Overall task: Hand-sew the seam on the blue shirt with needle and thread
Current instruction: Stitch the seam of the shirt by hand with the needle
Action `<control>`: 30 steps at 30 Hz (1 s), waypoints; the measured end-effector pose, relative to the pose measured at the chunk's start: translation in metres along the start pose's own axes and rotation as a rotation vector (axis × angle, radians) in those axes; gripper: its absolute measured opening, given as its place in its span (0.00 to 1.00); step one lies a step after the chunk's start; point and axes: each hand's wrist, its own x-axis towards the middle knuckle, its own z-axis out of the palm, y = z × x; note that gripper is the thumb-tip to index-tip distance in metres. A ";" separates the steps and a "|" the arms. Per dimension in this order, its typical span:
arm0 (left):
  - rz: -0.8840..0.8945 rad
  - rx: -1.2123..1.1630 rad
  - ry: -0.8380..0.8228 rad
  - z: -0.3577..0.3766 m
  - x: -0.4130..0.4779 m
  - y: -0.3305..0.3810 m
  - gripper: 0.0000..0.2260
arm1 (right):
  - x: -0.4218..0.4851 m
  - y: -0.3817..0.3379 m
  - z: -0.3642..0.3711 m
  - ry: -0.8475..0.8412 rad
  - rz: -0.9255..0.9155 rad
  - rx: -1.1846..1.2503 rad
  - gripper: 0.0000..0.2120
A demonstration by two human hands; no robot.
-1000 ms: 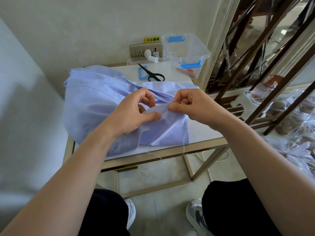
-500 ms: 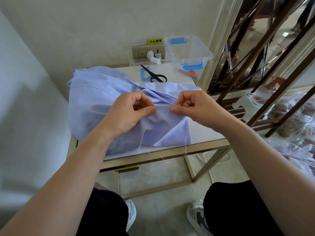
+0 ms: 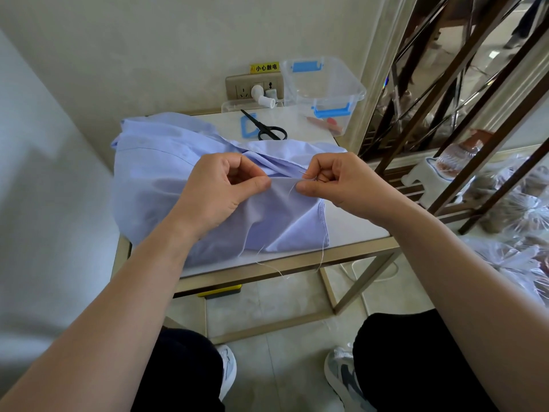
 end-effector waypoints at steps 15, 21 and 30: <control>-0.016 -0.081 -0.020 0.006 0.000 0.007 0.08 | -0.002 0.002 -0.004 -0.008 -0.026 0.020 0.09; 0.033 0.056 -0.074 0.008 -0.001 0.009 0.09 | -0.003 0.002 -0.004 -0.014 -0.043 0.014 0.09; 0.049 0.135 -0.077 0.015 -0.002 0.008 0.10 | -0.004 0.002 -0.003 -0.028 -0.039 0.026 0.10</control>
